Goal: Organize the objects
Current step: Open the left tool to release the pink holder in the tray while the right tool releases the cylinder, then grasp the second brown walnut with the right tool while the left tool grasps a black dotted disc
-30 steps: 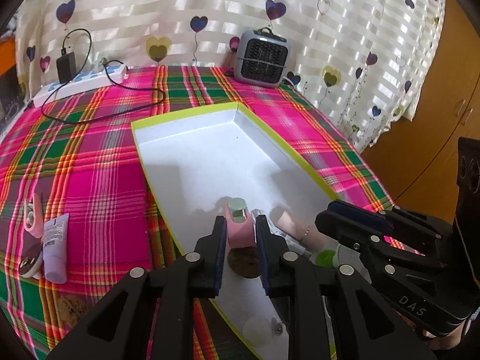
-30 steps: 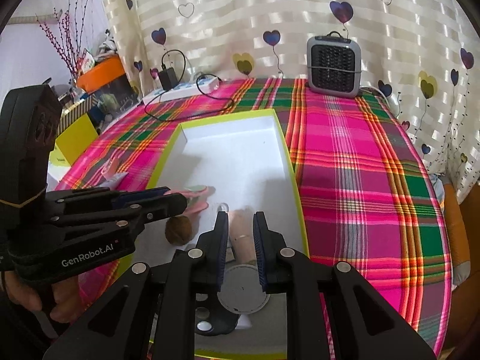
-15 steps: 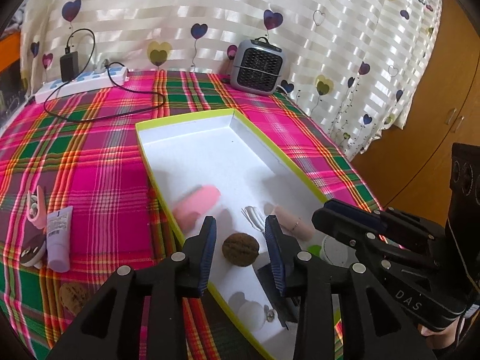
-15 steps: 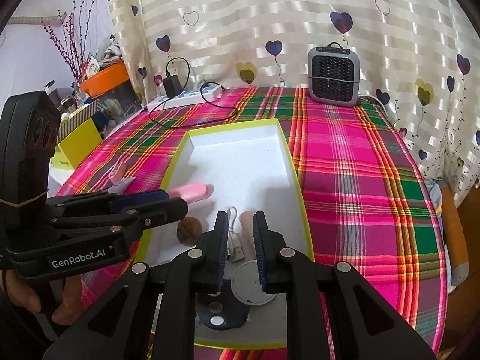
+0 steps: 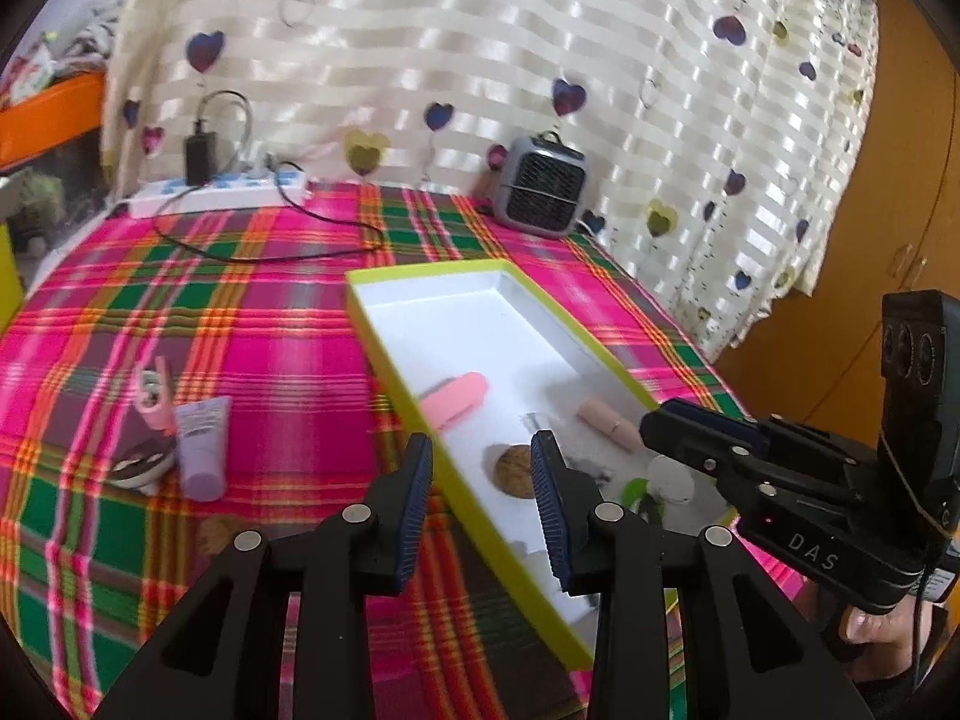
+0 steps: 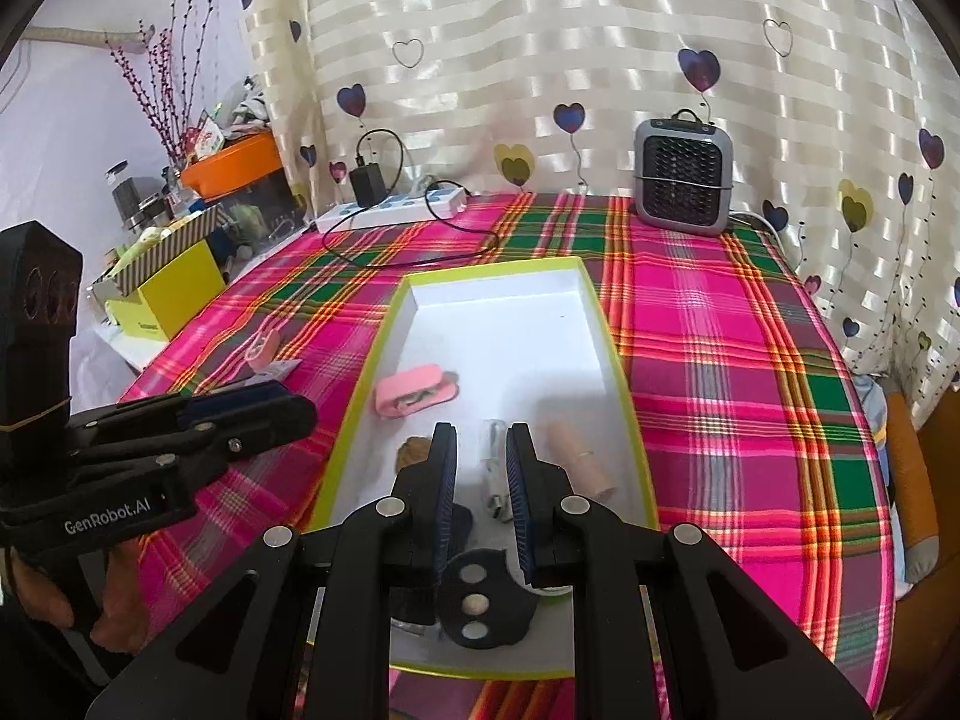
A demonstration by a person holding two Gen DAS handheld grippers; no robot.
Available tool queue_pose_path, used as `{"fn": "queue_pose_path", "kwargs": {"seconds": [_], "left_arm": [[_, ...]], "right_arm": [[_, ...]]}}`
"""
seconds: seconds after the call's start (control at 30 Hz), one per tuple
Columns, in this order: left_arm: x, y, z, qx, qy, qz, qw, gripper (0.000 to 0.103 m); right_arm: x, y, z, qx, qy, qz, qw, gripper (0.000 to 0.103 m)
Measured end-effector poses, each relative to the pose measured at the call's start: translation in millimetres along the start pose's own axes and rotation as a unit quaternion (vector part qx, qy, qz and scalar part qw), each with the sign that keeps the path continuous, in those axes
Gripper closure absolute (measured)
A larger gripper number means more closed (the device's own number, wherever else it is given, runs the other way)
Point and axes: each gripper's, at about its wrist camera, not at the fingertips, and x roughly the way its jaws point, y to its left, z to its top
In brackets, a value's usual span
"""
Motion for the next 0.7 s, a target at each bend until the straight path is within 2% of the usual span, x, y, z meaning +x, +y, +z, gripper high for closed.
{"fn": "queue_pose_path", "kwargs": {"seconds": [0.33, 0.47, 0.7], "left_arm": [[-13.3, 31.4, -17.7, -0.008, -0.006, 0.049, 0.9987, 0.071], [-20.5, 48.8, -23.0, -0.029, -0.008, 0.056, 0.9980, 0.071], [-36.9, 74.9, -27.1, -0.051, -0.018, 0.073, 0.9958, 0.071]], "right_arm": [[-1.6, 28.2, -2.2, -0.021, -0.008, 0.036, 0.999, 0.084], [-0.7, 40.9, -4.0, -0.033, -0.009, 0.049, 0.998, 0.062], [7.0, 64.6, -4.3, -0.055, 0.001, 0.066, 0.996, 0.061]]}}
